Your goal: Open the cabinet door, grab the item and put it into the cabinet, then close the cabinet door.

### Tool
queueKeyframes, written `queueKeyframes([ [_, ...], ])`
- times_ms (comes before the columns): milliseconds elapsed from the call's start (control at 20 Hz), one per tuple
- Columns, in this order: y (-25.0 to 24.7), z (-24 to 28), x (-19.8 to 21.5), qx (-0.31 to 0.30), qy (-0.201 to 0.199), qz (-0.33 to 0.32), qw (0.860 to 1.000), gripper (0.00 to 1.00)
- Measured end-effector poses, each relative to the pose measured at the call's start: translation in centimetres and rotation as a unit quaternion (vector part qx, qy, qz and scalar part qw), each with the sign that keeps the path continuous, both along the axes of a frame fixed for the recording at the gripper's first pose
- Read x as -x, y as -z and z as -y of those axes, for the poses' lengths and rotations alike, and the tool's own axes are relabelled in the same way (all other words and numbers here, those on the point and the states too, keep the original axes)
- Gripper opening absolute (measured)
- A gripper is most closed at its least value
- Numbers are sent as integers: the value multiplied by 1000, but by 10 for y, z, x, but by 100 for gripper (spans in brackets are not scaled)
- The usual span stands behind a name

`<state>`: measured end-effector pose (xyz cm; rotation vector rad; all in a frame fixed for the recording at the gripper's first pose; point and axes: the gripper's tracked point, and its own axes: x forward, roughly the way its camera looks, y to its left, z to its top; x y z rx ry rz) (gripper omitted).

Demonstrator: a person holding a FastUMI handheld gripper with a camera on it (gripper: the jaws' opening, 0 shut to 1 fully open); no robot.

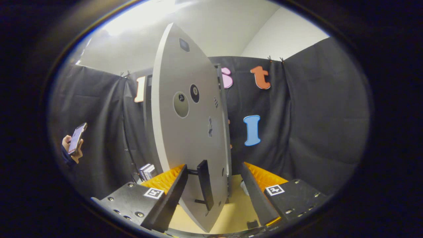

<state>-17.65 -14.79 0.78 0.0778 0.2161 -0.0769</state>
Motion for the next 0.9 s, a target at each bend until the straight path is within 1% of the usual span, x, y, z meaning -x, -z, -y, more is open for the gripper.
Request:
queueKeyframes([
  [500, 10, -49, -25, -19, -66, -8, 998, 96],
  [750, 23, -85, -53, -33, -116, -13, 993, 96],
  [900, 27, -104, -70, -29, -133, -13, 991, 96],
])
